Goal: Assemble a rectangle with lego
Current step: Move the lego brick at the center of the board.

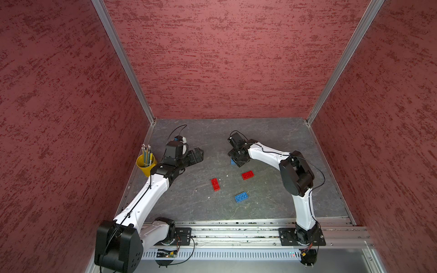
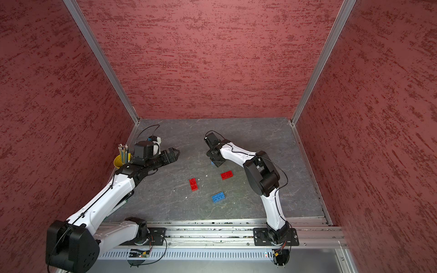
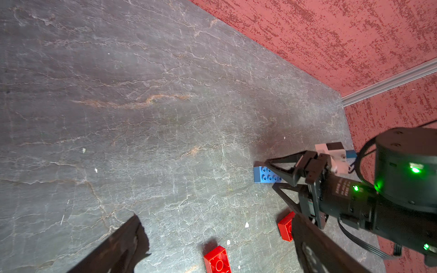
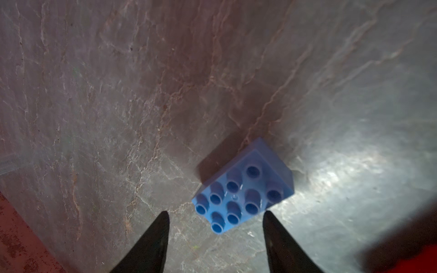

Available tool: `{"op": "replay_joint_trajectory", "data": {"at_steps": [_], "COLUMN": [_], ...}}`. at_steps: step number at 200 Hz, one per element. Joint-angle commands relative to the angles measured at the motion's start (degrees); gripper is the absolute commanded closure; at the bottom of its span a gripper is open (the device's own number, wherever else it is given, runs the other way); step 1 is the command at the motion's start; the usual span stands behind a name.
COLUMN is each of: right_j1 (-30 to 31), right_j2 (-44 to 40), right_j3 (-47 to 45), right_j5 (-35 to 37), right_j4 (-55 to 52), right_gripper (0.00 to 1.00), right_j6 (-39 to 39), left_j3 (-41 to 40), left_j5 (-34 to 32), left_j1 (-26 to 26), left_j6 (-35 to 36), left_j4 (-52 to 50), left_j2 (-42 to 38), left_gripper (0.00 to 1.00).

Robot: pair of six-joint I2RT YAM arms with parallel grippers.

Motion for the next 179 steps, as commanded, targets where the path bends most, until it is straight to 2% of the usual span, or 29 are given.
{"op": "replay_joint_trajectory", "data": {"at_steps": [1, 53, 91, 128, 179], "right_j1": [-0.3, -1.5, -1.7, -1.7, -0.2], "right_j2": [2.6, 5.4, 7.4, 5.8, -0.7], "right_j3": [2.7, 3.9, 7.5, 6.9, -3.0], "right_j5": [2.2, 2.7, 3.8, 5.2, 1.3], "right_j4": [-2.6, -3.2, -6.7, -8.5, -4.4], "right_gripper": [0.4, 0.56, 0.71, 0.77, 0.76], "right_j6": [-1.2, -4.5, -11.4, -23.3, -43.3], "left_j3": [1.2, 1.4, 1.6, 1.9, 2.4], "left_j5": [-1.3, -1.7, -1.4, -1.5, -2.8], "left_j1": [-0.3, -0.1, 0.2, 0.6, 1.1], "left_j6": [1.6, 2.3, 2.3, 2.8, 4.3], "left_j4": [-0.9, -1.4, -1.5, -2.0, -2.8], "left_j2": [-0.8, -0.6, 0.1, 0.9, 1.8], "left_gripper": [0.0, 0.0, 0.0, 0.0, 0.0]}}
